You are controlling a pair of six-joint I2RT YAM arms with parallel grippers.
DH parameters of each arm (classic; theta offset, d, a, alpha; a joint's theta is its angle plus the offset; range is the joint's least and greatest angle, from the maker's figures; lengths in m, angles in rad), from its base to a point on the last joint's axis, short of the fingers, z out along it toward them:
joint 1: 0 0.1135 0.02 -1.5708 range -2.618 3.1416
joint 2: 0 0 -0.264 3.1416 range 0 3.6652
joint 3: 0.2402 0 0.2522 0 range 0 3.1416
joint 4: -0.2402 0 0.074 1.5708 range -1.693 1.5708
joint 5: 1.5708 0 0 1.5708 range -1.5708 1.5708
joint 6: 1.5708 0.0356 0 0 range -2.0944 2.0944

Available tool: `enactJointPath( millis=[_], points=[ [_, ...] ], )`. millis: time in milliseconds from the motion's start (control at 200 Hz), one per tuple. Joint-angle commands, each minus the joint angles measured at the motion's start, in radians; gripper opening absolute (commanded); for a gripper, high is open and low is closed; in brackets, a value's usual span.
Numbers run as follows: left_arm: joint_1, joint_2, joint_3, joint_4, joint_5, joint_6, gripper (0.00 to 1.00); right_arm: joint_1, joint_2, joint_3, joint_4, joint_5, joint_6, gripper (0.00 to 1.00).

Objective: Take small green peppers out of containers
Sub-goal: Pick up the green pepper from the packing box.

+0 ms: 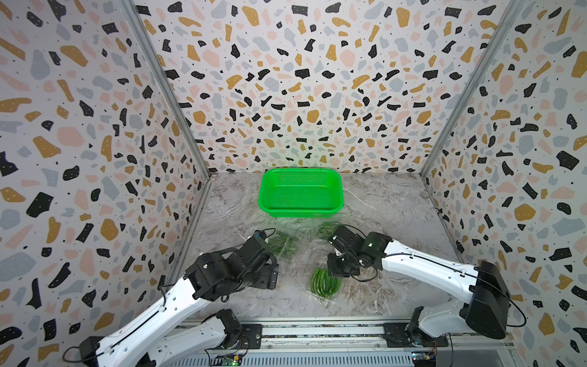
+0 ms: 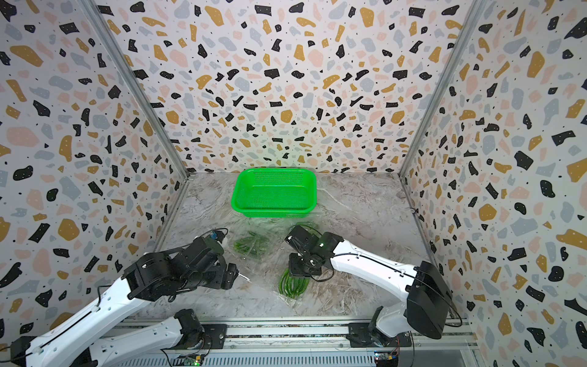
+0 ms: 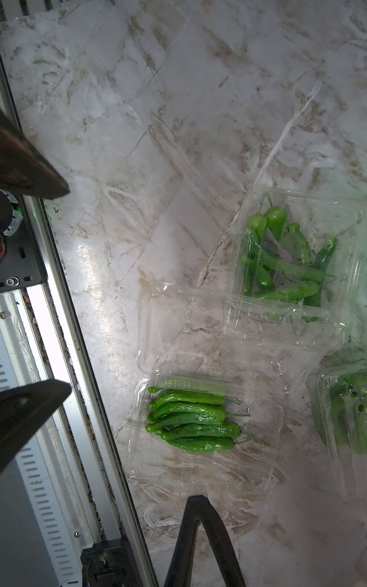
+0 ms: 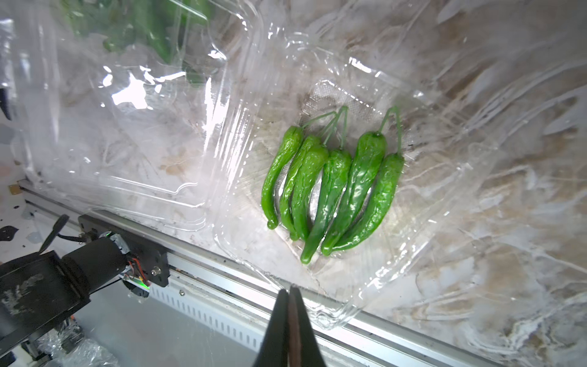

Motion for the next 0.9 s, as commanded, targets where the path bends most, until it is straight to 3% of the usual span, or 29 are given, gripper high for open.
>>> enactJointPath(
  millis=[0,100,486,626,776,896],
  points=[
    [0.004,-0.008,0.007,-0.028,-0.015,-0.003,0.90,0.006,0.006,0.002,-0.016,-0.010,-0.017,0.26],
    [0.005,-0.006,0.010,-0.036,-0.012,-0.007,0.90,0.029,0.061,-0.007,0.032,-0.021,-0.029,0.38],
    [0.006,-0.020,0.022,-0.084,-0.021,-0.031,0.90,0.064,0.291,0.000,0.131,-0.015,-0.040,0.41],
    [0.005,-0.039,0.015,-0.100,-0.023,-0.039,0.90,0.066,0.334,0.000,0.150,-0.010,-0.049,0.35],
    [0.006,-0.048,0.011,-0.111,-0.022,-0.034,0.90,0.076,0.335,0.005,0.153,0.003,-0.051,0.12],
    [0.006,-0.048,0.022,-0.115,-0.027,-0.029,0.90,0.082,0.275,0.014,0.117,0.017,-0.041,0.03]
  ],
)
